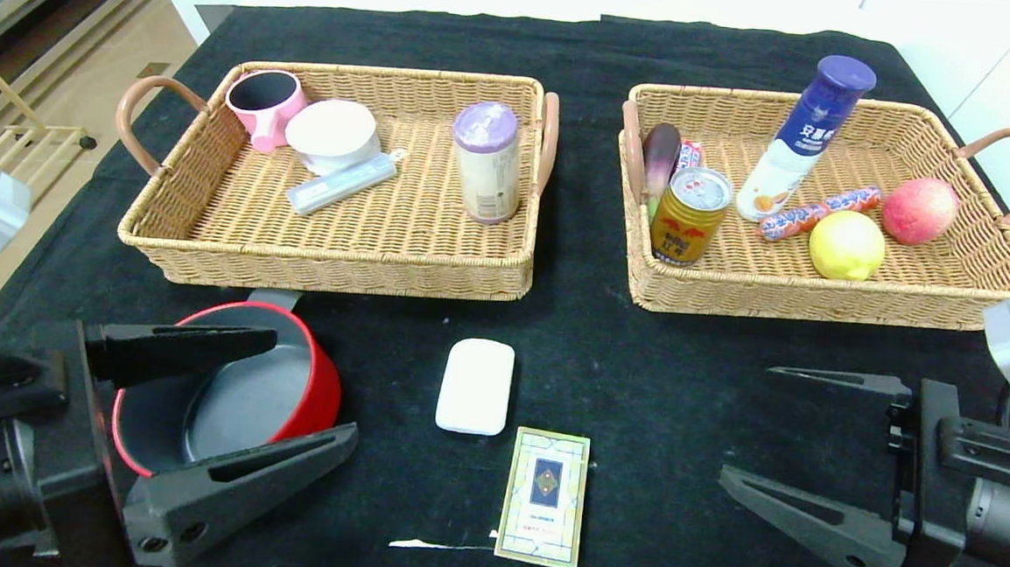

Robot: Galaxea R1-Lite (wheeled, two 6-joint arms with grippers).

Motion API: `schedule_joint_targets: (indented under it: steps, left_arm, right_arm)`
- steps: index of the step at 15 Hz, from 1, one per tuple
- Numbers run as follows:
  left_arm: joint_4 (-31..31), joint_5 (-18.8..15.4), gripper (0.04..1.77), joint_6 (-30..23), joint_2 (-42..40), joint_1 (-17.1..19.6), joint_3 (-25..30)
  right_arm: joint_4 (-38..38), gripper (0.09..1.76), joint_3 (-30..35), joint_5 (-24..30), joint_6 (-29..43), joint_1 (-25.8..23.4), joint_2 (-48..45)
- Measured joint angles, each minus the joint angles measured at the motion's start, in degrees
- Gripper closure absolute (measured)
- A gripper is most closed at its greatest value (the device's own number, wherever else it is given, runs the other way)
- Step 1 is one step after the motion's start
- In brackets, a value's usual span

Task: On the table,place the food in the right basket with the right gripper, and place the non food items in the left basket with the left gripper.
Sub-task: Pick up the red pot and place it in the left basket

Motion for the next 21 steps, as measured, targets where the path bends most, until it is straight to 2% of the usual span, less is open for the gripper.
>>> schedule_joint_targets:
  steps: [5,12,15,17,21]
  left_arm:
    - [-0.2,1.0,0.05,0.2,-0.2,-0.1,-0.5]
    - [-0.4,4.4,0.05,1.4,0.0,0.2,-0.6]
    - [1.0,8.1,0.05,1.4,0.6,0.7,-3.3]
    - [7.4,11.9,0.05,1.4,1.3,1.1,-7.4]
    - [27.4,14.9,0.05,0.9,2.6,2.5,-17.9]
  right_arm:
    - [-4.5,0.15,5.4,1.0,0.1,-2.3,-0.4]
    - [-4.9,0.15,5.5,1.0,1.5,-3.1,-2.0]
    - [-4.9,0.14,5.3,1.0,2.4,-3.4,-2.3]
    - [-4.8,0.14,5.3,1.0,2.4,-3.4,-2.3]
    - [-4.8,0.14,5.2,1.0,2.5,-3.4,-2.3]
